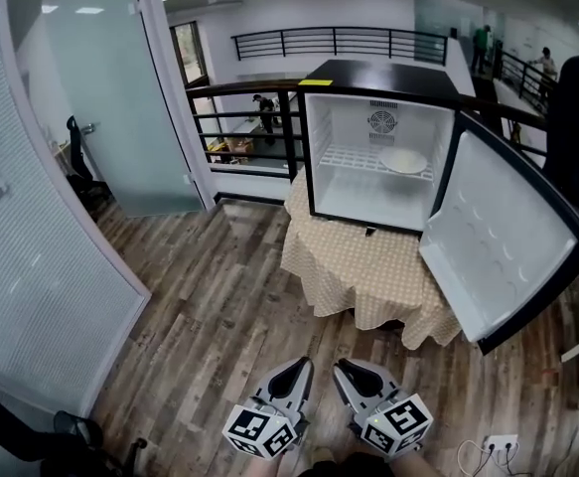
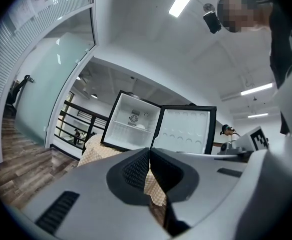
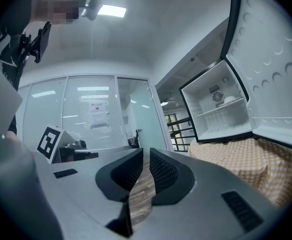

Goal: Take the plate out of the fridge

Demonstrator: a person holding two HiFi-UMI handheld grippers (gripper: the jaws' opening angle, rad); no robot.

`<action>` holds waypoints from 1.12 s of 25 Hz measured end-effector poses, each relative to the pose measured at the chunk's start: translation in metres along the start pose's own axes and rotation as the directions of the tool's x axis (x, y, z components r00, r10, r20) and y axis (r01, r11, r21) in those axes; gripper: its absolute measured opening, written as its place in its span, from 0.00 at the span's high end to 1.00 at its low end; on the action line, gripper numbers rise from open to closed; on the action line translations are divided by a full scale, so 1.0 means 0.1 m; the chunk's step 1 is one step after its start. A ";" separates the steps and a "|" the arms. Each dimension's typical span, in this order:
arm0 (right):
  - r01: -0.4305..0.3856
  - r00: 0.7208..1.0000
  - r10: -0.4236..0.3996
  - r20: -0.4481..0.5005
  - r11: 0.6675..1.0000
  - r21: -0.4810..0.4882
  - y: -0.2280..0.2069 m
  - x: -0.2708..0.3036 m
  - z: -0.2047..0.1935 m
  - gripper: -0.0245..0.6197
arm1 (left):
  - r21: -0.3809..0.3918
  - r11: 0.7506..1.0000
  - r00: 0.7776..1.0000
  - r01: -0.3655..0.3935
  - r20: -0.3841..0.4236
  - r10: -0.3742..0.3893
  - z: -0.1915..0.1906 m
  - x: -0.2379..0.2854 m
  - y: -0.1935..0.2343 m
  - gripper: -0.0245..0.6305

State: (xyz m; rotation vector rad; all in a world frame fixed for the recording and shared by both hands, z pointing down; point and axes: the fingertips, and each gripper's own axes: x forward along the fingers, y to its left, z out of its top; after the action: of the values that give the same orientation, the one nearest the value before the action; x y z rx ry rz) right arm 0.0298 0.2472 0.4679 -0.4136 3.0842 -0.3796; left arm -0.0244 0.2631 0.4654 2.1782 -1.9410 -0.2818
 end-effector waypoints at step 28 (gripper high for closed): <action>0.139 0.988 -0.142 0.052 0.988 0.066 -1.61 0.95 0.45 0.87 | -0.002 0.989 0.988 0.145 -0.058 -0.145 0.22 1.90 0.60 0.95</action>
State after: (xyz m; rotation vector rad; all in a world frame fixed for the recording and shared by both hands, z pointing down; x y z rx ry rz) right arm -0.0189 0.0612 0.4651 -0.6305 2.9884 -0.4573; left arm -0.0658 0.0667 0.4602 2.3059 -1.7571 -0.2371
